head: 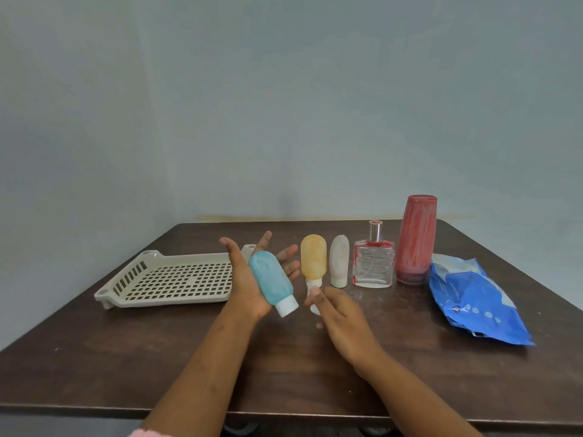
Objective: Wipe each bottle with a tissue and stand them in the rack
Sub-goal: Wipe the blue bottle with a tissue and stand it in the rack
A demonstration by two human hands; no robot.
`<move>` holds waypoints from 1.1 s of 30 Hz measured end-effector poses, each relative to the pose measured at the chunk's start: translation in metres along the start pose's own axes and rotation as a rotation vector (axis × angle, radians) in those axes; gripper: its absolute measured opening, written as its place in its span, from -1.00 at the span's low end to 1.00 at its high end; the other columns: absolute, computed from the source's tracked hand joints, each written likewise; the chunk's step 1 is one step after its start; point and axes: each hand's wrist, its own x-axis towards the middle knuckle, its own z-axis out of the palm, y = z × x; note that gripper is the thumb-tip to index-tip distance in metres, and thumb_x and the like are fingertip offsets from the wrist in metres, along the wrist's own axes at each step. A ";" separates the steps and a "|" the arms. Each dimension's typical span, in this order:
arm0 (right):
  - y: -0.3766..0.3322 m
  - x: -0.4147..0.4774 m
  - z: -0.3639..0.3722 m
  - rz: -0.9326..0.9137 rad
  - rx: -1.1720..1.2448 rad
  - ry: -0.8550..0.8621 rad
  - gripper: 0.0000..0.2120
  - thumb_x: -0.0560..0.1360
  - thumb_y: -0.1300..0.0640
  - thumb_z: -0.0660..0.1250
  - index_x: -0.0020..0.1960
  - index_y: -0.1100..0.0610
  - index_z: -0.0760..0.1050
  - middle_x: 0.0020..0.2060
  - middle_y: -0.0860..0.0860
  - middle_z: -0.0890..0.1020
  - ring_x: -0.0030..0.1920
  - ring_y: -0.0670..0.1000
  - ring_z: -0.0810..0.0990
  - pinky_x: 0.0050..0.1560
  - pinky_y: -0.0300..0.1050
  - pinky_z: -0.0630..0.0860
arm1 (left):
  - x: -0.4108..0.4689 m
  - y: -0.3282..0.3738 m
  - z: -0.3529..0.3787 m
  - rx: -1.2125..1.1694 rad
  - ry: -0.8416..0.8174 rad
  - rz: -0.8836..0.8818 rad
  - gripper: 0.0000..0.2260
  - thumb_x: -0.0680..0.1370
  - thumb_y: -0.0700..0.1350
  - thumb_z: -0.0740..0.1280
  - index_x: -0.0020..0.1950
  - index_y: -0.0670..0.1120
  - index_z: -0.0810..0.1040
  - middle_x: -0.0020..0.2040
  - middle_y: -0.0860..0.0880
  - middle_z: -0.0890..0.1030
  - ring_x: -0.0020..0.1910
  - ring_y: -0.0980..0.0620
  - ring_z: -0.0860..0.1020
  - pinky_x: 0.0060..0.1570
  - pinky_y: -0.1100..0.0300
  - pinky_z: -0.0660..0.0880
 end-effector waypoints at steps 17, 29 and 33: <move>0.013 0.034 0.005 -0.596 -0.522 -0.124 -0.73 0.47 0.16 0.13 0.00 0.06 0.59 0.07 -0.07 0.53 0.10 -0.22 0.47 0.06 -0.42 0.40 | 0.029 -0.014 -0.022 0.059 -0.060 -0.096 -0.09 0.32 0.58 -0.20 0.44 0.11 0.40 -0.06 -0.28 0.67 -0.11 -0.24 0.64 -0.05 -0.13 0.56; 0.016 0.030 0.001 -0.404 -0.416 -0.019 -0.79 0.45 0.31 0.35 0.03 0.09 0.58 -0.06 -0.23 0.55 -0.03 -0.42 0.46 -0.03 -0.59 0.28 | 0.034 -0.019 -0.025 0.115 -0.066 -0.007 -0.12 0.37 0.55 -0.19 0.43 0.05 0.41 -0.28 -0.21 0.63 -0.33 -0.15 0.64 -0.17 -0.01 0.56; 0.018 0.029 0.004 -0.380 -0.454 -0.015 -0.75 0.45 0.28 0.34 0.09 0.08 0.58 0.02 -0.16 0.60 0.02 -0.30 0.46 0.01 -0.58 0.28 | 0.033 -0.020 -0.022 0.119 -0.053 0.007 -0.10 0.34 0.56 -0.13 0.45 0.03 0.39 -0.36 -0.19 0.59 -0.35 -0.15 0.61 -0.20 0.02 0.56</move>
